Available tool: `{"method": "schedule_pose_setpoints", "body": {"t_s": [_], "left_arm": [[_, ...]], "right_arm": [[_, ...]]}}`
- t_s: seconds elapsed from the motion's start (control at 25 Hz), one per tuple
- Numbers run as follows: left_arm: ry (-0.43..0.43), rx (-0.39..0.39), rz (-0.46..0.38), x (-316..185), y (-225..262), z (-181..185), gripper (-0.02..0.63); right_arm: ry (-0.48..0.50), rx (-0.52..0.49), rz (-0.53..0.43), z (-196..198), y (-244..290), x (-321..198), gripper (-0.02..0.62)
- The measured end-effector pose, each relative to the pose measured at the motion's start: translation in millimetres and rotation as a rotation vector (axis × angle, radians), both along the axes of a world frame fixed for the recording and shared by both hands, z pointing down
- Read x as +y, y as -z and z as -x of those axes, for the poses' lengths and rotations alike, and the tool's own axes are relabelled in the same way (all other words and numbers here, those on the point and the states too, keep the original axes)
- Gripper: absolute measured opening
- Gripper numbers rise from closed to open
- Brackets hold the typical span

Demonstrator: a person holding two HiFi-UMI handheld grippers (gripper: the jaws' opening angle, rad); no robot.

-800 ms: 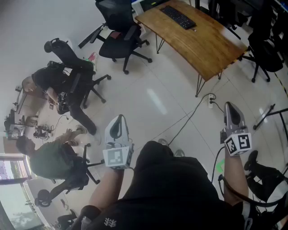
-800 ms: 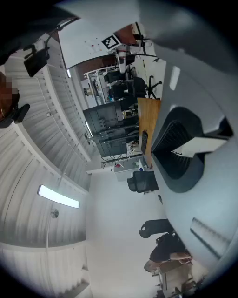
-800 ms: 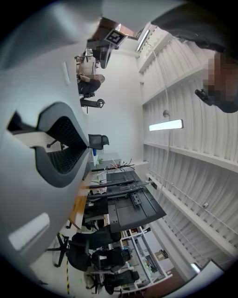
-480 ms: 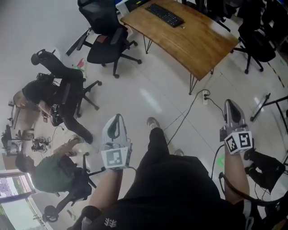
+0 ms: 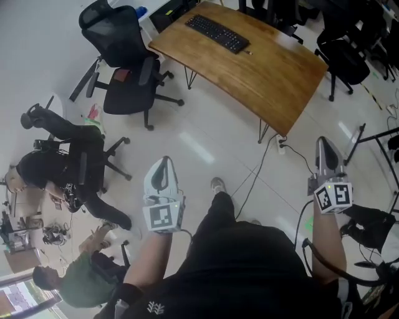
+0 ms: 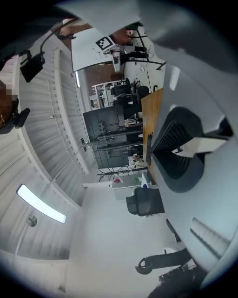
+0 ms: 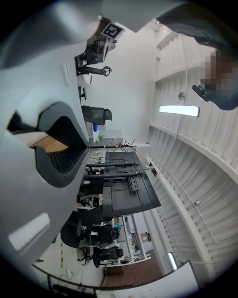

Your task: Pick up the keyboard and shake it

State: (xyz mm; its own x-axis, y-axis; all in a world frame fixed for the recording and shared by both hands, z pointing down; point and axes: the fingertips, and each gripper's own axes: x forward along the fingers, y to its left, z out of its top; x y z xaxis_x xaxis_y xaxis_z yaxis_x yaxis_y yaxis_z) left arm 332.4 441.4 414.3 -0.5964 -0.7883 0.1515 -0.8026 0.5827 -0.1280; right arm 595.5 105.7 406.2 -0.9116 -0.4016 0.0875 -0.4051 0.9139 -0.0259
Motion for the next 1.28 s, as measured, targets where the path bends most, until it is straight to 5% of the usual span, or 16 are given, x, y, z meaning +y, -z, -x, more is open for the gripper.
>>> {"method": "schedule_pose_setpoints", "body": {"t_s": [0.36, 0.88, 1.28], "left_arm": [[-0.09, -0.072, -0.08, -51.4, 37.0, 126.8, 0.0], [0.027, -0.119, -0.03, -54.7, 39.8, 230.2, 0.0], [0.002, -0.128, -0.046, -159.1, 59.4, 343.9, 0.0]], "right_arm": [[-0.026, 0.035, -0.047, 103.5, 32.5, -13.2, 0.002], [0.065, -0.026, 0.01, 263.7, -8.8, -61.9, 0.002], [0.086, -0.029, -0.066, 386.3, 12.4, -150.9, 0.002]]}}
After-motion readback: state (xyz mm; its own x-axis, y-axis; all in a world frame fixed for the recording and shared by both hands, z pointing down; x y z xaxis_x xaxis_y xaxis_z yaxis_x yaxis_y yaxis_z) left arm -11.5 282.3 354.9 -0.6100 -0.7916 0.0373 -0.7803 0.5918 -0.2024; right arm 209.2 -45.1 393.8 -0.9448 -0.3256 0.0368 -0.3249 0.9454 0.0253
